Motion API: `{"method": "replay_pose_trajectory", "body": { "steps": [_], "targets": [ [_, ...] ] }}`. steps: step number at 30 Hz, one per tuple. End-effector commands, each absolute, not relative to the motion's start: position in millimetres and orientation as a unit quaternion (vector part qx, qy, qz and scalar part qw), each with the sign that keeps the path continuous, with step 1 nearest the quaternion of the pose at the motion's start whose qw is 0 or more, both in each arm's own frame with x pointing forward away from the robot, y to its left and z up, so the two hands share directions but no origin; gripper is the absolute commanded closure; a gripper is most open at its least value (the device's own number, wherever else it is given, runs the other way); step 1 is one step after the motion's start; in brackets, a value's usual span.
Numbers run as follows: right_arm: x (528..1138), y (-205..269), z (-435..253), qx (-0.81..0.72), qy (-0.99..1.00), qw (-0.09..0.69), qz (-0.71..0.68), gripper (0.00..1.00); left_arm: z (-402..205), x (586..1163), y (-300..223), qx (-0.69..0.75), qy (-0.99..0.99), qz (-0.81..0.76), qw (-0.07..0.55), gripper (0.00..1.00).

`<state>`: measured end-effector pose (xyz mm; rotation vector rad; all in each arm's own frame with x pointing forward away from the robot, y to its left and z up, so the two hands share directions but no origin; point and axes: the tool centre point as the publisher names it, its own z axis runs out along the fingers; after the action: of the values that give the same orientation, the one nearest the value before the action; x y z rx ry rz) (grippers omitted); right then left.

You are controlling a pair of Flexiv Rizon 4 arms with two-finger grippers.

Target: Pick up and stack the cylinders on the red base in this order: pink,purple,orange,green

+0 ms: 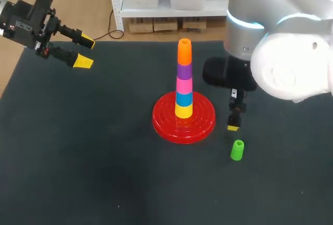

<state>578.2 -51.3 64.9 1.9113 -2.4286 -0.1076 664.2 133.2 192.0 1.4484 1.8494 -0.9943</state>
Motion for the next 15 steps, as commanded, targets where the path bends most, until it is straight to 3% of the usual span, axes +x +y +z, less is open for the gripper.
{"method": "replay_pose_trajectory", "body": {
  "steps": [1,15],
  "targets": [
    [559.7,-57.1,64.5,0.622,-0.782,0.005,-0.032,0.00,190.9,663.5,134.0,0.543,0.692,-0.373,0.294,0.00],
    [541.9,-55.2,42.3,0.636,-0.772,0.018,-0.013,0.00,190.9,663.5,134.0,0.543,0.692,-0.373,0.294,0.00]
  ]
}}
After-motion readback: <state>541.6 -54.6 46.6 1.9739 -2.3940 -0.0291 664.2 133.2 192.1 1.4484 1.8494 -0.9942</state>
